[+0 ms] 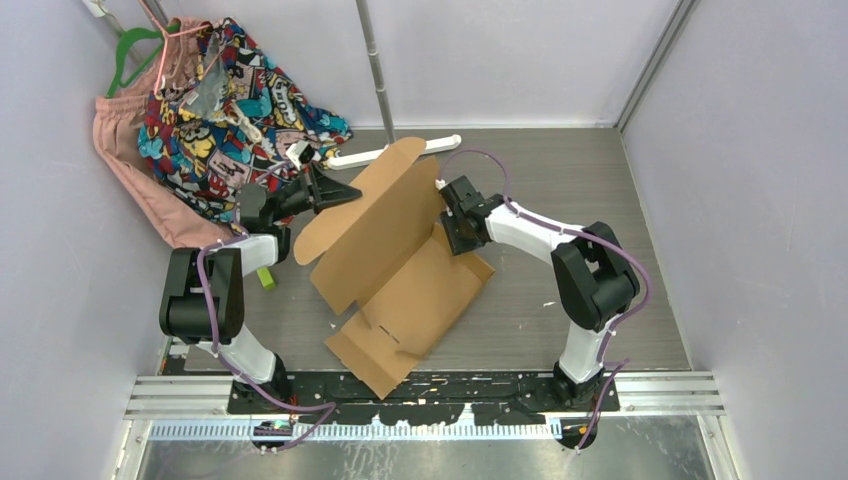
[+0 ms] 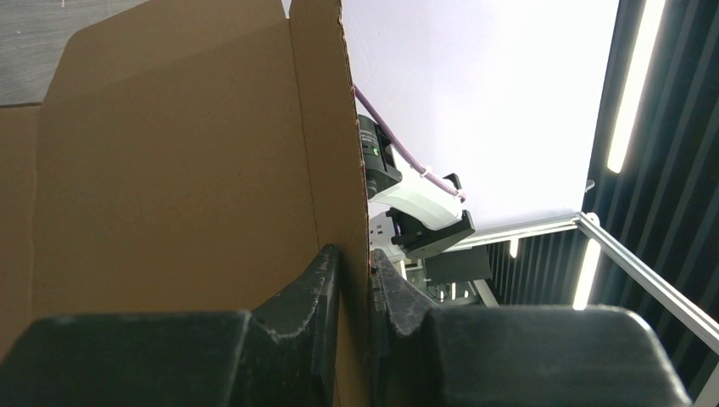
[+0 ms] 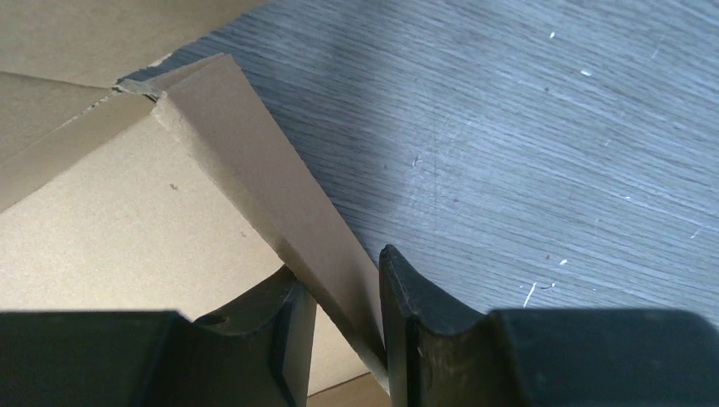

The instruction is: Fold the paper box

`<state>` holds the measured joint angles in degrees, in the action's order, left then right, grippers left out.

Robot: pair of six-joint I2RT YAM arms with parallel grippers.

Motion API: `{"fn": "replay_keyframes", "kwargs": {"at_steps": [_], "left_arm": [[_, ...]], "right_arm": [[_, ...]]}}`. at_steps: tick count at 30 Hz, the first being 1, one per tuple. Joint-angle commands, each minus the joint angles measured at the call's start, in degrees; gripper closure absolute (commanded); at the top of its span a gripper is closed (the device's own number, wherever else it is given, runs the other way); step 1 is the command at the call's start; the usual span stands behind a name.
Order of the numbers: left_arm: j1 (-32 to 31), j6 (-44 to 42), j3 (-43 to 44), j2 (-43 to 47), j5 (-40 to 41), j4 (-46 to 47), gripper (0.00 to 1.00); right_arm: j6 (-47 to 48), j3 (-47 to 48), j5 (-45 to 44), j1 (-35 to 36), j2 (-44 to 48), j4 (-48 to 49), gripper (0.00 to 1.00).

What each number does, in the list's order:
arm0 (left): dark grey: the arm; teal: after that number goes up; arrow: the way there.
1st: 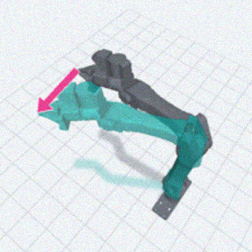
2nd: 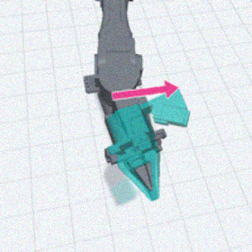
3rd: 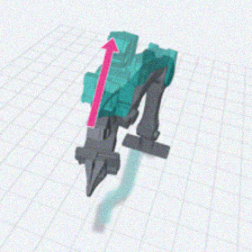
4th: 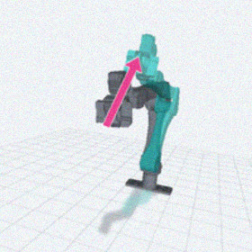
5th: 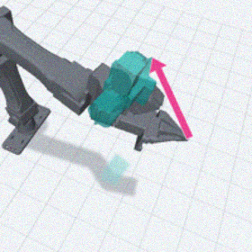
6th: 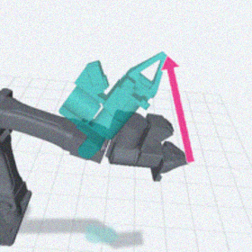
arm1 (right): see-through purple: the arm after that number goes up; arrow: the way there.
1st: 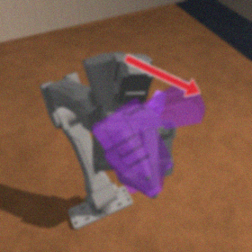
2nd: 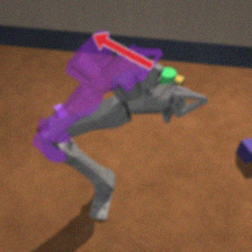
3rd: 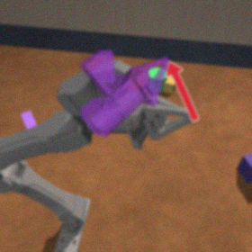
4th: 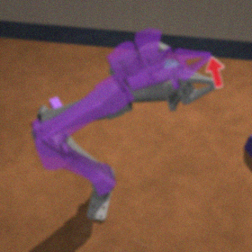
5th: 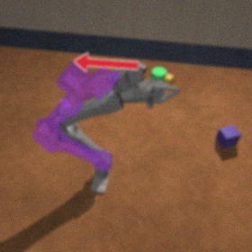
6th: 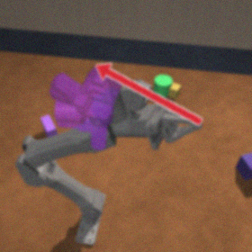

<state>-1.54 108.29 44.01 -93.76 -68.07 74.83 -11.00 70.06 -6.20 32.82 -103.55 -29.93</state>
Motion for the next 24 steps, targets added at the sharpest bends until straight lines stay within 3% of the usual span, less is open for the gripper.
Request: {"fn": "replay_keyframes", "kwargs": {"at_steps": [1, 7, 12, 15, 21, 24], "left_arm": [[1.28, 1.83, 3.56, 1.89, 2.42, 7.09, 0.83], [3.02, 2.21, 6.2, -0.12, 3.17, 7.03, 0.8], [3.39, 3.32, 10.5, -2.8, 4.53, 7.06, 0.67], [3.69, 3.86, 12.55, -4.03, 5.15, 7.04, 0.66], [4.05, 4.83, 14.38, -4.11, 5.36, 7.09, 0.66], [4.09, 4.59, 13.79, -3.21, 5.13, 7.15, 0.66]], "right_arm": [[-0.6, -3.66, -15.04, -1.7, -3.0, -4.36, 0.82], [-2.39, -6.0, -15.85, -1.69, -1.41, -2.44, 0.82], [-3.21, -4.28, -14.15, -2.23, -2.18, -3.75, 0.79], [-3.03, -1.68, -14.29, -2.26, -3.68, -5.39, 0.72], [-2.84, -1.65, -16.1, -2.27, -4.06, -5.77, 0.7], [-2.79, -2.22, -17.27, -2.31, -3.42, -5.84, 0.62]]}}
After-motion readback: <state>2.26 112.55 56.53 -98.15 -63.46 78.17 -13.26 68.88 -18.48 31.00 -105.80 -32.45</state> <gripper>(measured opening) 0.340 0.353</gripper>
